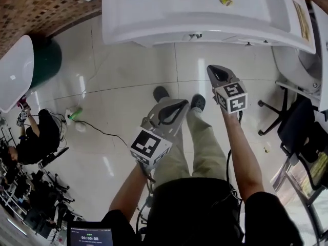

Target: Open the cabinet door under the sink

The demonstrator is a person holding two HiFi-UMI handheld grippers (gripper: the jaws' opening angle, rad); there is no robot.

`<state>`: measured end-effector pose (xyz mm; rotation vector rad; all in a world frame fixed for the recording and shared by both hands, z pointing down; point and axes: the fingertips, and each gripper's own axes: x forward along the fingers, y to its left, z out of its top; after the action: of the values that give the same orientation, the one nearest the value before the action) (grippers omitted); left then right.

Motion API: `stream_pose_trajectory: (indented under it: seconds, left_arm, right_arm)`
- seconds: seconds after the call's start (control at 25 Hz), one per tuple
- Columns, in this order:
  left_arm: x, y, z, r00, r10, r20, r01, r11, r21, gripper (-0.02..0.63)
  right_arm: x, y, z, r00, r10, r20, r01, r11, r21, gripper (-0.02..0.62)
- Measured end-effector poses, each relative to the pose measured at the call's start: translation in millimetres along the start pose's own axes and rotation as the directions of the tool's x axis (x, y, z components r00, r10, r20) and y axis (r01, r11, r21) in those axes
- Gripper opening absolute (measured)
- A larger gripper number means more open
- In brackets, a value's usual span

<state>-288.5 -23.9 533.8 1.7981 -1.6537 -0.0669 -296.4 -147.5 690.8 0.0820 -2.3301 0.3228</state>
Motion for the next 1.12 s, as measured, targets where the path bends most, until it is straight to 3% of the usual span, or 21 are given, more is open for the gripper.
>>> stream_pose_trajectory:
  seconds: [0.36, 0.52, 0.56, 0.72, 1.12]
  left_arm:
    - [16, 39, -19, 0.999, -0.038, -0.022, 0.038, 0.999, 0.004, 0.015]
    - [22, 52, -41, 0.999, -0.043, -0.033, 0.041, 0.998, -0.043, 0.015]
    - [26, 54, -46, 0.998, -0.046, -0.03, 0.044, 0.997, -0.061, 0.015]
    - [43, 46, -53, 0.996, -0.088, -0.024, 0.086, 0.992, -0.095, 0.015]
    - [55, 22, -47, 0.979, -0.197, -0.045, 0.193, 0.979, -0.068, 0.015]
  right_arm:
    - [71, -32, -31, 0.995, -0.088, -0.04, 0.088, 0.996, -0.011, -0.009]
    - [94, -48, -50, 0.992, -0.116, -0.045, 0.116, 0.993, 0.014, -0.008]
    - [99, -51, -53, 0.992, -0.121, -0.041, 0.122, 0.992, 0.025, 0.034]
    - [116, -62, -64, 0.99, -0.138, -0.038, 0.141, 0.987, 0.076, 0.057]
    - [154, -86, -52, 0.983, -0.182, -0.033, 0.184, 0.98, 0.079, 0.073]
